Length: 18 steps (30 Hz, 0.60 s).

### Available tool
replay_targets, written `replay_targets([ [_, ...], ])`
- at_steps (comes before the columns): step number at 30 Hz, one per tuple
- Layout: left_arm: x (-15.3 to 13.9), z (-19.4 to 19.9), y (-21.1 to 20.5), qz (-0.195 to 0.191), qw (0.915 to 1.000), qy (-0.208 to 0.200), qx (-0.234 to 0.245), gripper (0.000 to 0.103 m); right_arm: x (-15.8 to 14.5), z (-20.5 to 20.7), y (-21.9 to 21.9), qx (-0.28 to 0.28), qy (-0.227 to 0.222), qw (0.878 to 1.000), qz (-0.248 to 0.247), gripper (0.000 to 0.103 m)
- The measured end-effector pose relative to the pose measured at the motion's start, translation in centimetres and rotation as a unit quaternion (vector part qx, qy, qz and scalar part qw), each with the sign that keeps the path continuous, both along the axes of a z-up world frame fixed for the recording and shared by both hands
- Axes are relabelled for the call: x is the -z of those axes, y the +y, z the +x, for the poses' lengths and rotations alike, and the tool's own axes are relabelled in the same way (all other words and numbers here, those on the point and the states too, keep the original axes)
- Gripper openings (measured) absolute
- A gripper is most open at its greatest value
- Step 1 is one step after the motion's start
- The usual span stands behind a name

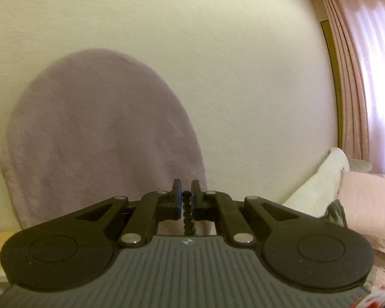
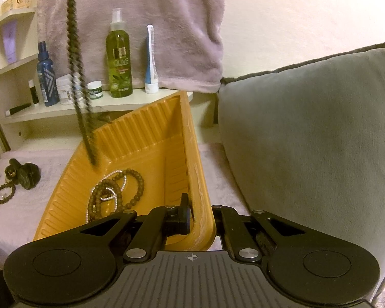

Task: Organize jewelry
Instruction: 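Lift the dark bead strand high above the pile with the left tool, then lower the dark bead strand into the orange tray and open the left tool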

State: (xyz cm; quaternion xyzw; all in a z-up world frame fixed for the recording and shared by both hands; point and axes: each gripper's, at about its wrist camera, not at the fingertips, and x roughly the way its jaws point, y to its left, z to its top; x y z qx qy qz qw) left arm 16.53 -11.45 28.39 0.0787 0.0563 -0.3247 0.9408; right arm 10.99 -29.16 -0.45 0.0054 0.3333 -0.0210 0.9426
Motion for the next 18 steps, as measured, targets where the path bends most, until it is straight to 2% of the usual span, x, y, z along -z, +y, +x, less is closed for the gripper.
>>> replay_targets([
  [3,2.0,0.4,-1.1,0.012,0.9996,0.025,0.01,0.006,0.1,0.0,-0.1,0.001,0.002,1.0,0.002,0.005],
  [9,7.9,1.1,-2.8,0.038,0.9946,0.093,0.025,0.006,0.2,0.1,-0.4,0.0,0.004,1.0,0.005,0.005],
  [18,16.9,1.3,-4.1,0.079,0.9778,0.19,0.038,0.006,0.3,0.2,-0.5,0.0,0.006,1.0,0.003,0.005],
])
